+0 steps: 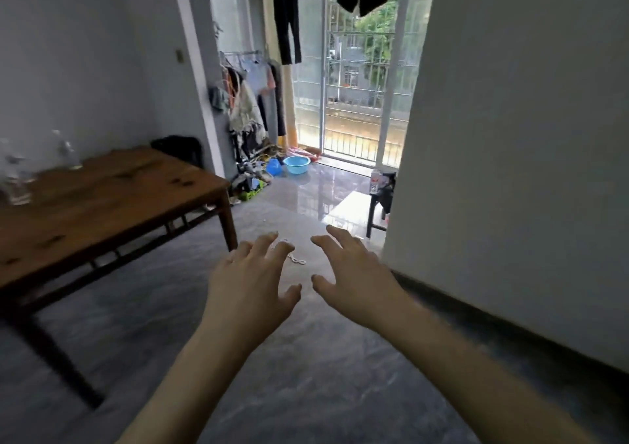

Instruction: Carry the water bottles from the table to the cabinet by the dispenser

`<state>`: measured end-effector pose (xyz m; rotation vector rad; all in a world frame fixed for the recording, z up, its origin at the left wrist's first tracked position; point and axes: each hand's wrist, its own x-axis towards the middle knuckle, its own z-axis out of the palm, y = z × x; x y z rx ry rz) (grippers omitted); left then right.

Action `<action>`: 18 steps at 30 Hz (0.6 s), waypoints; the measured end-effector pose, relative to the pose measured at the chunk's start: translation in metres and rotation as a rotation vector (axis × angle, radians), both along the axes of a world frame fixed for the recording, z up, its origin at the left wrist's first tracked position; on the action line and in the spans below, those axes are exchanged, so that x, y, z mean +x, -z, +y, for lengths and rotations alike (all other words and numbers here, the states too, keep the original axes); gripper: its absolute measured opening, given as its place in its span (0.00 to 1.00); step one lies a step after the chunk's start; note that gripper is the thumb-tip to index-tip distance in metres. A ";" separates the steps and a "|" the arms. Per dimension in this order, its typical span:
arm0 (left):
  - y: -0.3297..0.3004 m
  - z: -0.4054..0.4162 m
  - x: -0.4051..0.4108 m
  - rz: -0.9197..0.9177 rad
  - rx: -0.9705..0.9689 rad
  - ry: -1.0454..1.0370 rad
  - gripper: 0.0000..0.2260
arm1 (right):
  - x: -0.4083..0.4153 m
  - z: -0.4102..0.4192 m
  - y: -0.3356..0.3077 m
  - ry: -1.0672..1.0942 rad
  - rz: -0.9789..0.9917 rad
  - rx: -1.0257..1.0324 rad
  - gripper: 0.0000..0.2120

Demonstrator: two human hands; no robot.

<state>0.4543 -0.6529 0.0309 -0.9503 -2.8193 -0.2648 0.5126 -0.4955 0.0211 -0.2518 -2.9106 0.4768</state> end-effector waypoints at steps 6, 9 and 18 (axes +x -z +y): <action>-0.002 -0.098 -0.059 0.013 -0.028 -0.214 0.28 | -0.091 -0.088 -0.003 -0.185 0.002 0.021 0.29; 0.000 -0.146 -0.091 0.026 -0.055 -0.317 0.29 | -0.134 -0.129 0.000 -0.246 -0.008 0.020 0.29; 0.010 -0.212 -0.172 -0.008 -0.072 -0.500 0.29 | -0.232 -0.171 0.017 -0.283 -0.044 0.022 0.31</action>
